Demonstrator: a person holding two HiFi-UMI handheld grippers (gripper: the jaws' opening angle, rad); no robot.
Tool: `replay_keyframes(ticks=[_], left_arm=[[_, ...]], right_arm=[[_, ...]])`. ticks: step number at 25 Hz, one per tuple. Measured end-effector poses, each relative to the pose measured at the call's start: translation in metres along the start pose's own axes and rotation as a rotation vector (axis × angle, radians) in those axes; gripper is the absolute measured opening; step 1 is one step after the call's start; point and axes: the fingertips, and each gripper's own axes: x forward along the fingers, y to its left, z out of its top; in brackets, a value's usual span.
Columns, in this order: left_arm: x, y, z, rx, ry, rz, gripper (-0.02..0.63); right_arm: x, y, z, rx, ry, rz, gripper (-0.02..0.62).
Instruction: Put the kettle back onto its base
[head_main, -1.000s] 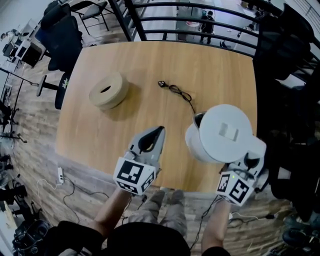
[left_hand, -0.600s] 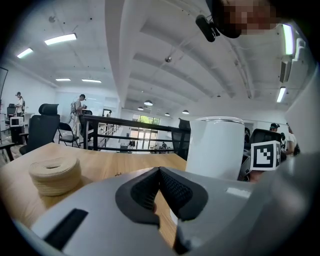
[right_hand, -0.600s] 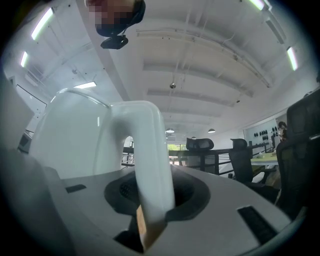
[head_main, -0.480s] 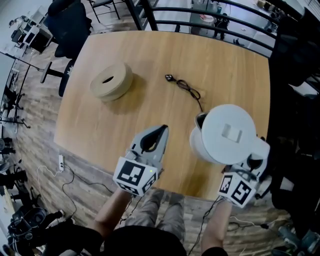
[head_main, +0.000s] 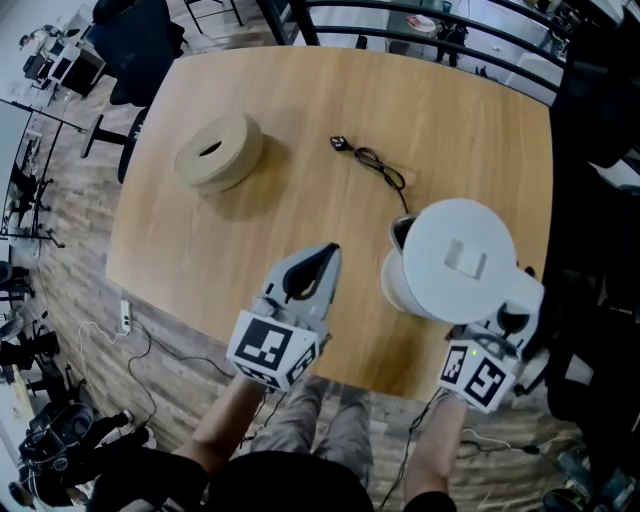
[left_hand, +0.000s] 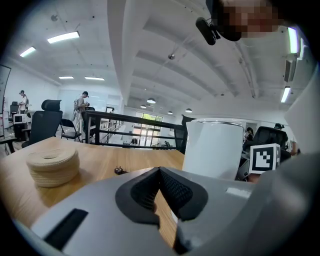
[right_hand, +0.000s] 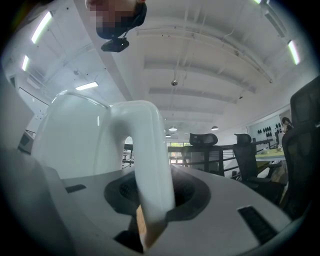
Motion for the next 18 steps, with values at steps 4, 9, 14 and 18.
replay_keyframes(ticks=[4,9,14,18], left_arm=[[0.003,0.0,-0.003,-0.006,0.003,0.006,-0.003],[0.003,-0.002,-0.009,-0.004,0.009,0.008,-0.003],[0.002,-0.002,-0.012,-0.003,0.01,0.005,-0.002],[0.0,-0.006,-0.015,-0.007,0.016,0.004,-0.002]], right_arm=[[0.001,0.001,-0.007,0.007,0.005,0.006,0.092],[-0.001,0.001,-0.011,0.025,0.004,0.01,0.092],[-0.004,0.003,-0.011,0.02,-0.005,0.013,0.092],[-0.008,0.002,-0.01,0.023,-0.015,0.012,0.092]])
